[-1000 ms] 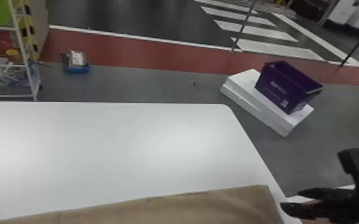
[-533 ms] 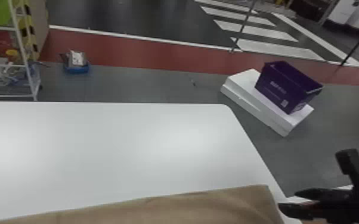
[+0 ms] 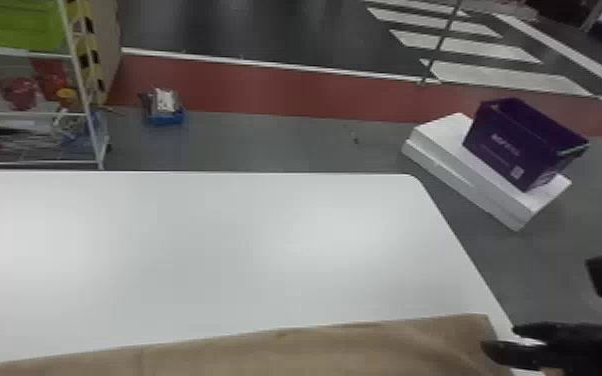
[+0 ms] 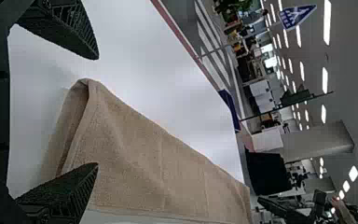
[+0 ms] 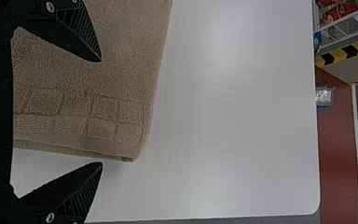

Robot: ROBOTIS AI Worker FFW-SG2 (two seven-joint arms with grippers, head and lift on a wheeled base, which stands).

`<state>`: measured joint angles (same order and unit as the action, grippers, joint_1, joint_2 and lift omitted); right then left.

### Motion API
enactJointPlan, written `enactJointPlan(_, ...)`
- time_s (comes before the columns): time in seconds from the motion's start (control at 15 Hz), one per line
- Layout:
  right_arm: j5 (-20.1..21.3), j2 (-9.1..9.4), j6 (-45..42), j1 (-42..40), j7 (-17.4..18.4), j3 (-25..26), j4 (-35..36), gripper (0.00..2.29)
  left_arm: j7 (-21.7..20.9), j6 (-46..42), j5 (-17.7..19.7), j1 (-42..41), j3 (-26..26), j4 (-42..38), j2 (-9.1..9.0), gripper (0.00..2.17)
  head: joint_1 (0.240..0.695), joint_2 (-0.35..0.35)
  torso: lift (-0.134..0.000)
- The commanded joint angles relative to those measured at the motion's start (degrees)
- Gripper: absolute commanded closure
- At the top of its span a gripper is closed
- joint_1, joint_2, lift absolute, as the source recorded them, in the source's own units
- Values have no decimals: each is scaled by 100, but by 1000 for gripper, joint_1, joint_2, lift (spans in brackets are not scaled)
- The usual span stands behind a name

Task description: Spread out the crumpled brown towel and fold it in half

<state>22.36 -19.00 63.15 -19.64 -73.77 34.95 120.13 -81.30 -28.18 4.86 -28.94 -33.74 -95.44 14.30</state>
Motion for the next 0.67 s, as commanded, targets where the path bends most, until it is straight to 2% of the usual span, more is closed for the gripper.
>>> enactJointPlan(0.0, -47, 1, 9, 242, 354, -261, -394, 87, 0, 19, -29, 47, 78, 7, -24, 66, 695, -266, -124)
enactJointPlan(0.33, 243, -113, -8, 716, 609, -736, -1291, 87, -18, -16, -29, 11, 43, 34, -24, 76, 695, -268, -124)
enactJointPlan(0.6, 217, -201, 343, 752, 591, -736, -1238, 87, -27, -16, -38, 3, 34, 25, -24, 80, 695, -271, -124)
